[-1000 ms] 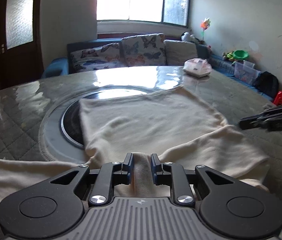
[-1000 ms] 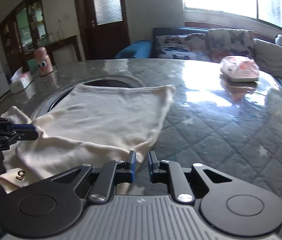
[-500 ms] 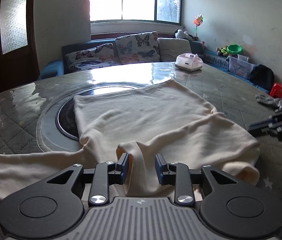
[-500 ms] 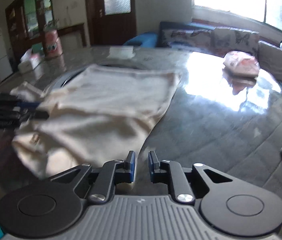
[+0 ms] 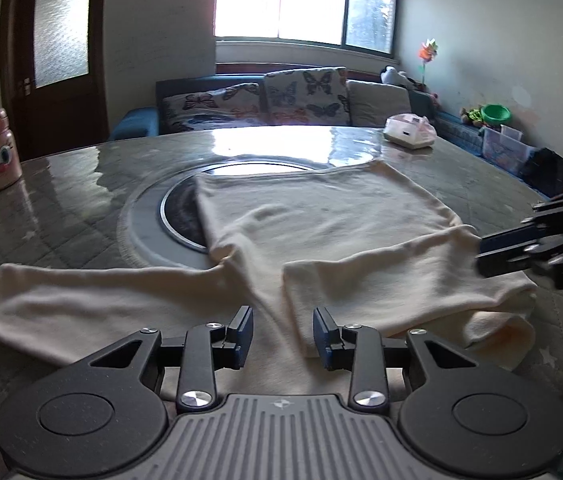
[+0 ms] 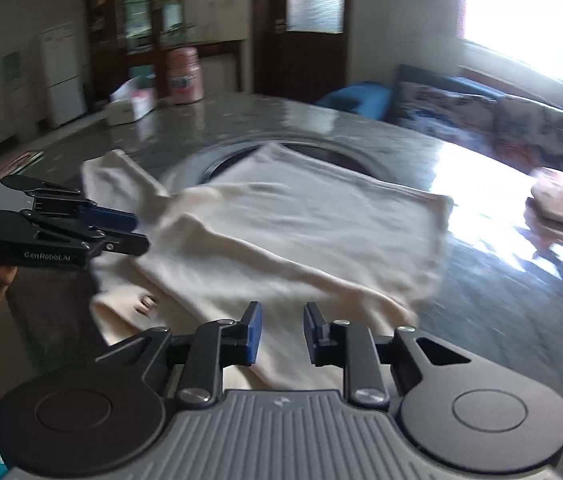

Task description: Fold clothes

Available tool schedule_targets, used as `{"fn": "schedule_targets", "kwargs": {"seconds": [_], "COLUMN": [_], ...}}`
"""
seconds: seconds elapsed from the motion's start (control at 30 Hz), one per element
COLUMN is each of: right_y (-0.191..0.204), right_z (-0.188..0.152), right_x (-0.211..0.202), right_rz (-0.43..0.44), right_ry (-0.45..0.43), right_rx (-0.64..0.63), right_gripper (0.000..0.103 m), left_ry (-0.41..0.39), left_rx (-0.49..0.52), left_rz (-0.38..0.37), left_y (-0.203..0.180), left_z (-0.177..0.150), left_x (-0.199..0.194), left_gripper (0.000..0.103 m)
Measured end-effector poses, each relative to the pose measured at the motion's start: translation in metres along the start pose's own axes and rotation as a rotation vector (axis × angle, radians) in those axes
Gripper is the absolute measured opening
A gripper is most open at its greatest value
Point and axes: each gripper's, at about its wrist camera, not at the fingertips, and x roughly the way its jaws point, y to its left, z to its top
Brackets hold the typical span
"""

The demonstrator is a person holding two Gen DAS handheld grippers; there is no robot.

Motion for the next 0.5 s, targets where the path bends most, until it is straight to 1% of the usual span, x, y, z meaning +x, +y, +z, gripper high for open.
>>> {"fn": "schedule_targets", "kwargs": {"seconds": [0.1,0.2,0.3,0.5], "right_y": [0.007,0.009,0.018,0.036], "right_z": [0.013,0.018,0.024,0.036], "right_x": [0.025,0.042,0.053,0.069], "right_rz": [0.041,0.056,0.066,0.084], "right_ry": [0.024,0.045,0.041,0.023], "right_rx": [-0.016,0.006,-0.012,-0.054], "right_gripper": [0.022,0.022,0.022,0.022], "left_ry": [-0.005,-0.021,-0.037,-0.048], "left_rx": [-0.024,-0.052,-0.093,-0.191], "left_rz": [0.025,0.053,0.089,0.209], "left_y": [0.010,0.023,0.038,0.076], "left_z": [-0.002,-0.004,-0.004,-0.002], "left_x": [-0.005,-0.013,-0.019,-0.023], "left_gripper": [0.036,0.036,0.037,0.037]}}
